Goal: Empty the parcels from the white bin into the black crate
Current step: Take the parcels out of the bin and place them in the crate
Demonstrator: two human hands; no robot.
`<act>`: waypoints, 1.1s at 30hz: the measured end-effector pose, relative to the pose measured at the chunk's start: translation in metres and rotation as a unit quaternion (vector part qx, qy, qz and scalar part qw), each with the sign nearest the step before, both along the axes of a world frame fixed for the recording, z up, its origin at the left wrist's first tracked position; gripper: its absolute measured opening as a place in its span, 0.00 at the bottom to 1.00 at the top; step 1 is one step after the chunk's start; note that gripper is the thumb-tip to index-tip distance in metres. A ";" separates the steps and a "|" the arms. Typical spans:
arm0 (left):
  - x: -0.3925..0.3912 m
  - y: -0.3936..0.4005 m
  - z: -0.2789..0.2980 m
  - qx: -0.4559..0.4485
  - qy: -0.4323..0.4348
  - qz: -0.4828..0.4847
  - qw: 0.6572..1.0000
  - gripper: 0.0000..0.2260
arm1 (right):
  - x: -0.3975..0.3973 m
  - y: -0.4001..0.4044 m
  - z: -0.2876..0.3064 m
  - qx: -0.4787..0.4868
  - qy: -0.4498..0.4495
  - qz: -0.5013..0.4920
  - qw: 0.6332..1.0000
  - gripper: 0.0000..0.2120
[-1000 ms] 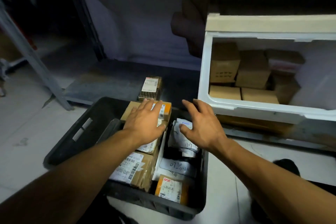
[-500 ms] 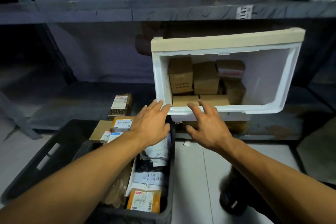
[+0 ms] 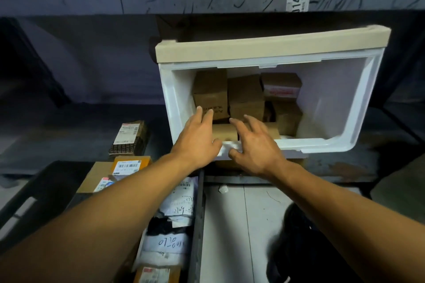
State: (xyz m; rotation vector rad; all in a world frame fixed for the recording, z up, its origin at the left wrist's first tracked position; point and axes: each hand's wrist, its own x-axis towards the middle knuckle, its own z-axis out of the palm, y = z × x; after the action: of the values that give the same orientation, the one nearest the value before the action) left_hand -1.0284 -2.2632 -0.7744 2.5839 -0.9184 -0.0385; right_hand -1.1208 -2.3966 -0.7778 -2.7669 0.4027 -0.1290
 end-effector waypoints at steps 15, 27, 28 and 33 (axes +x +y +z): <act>0.117 -0.082 -0.020 -0.089 0.012 0.127 0.988 0.29 | 0.127 -0.052 -0.024 0.220 -0.078 -0.088 0.968 0.32; 0.136 -0.115 -0.003 -0.234 0.129 0.294 0.918 0.23 | 0.166 -0.055 -0.024 0.438 -0.152 -0.170 0.870 0.21; 0.133 -0.114 -0.004 -0.231 0.127 0.292 0.919 0.24 | 0.164 -0.054 -0.023 0.444 -0.156 -0.170 0.866 0.22; 0.115 -0.103 -0.004 -0.222 0.121 0.281 0.926 0.25 | 0.147 -0.046 -0.013 0.467 -0.167 -0.160 0.854 0.25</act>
State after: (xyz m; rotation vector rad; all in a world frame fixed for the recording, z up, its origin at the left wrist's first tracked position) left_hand -0.9131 -2.3666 -0.7780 2.2470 -0.0582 0.0115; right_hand -0.9739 -2.4422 -0.7910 -1.6615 0.6198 -0.3740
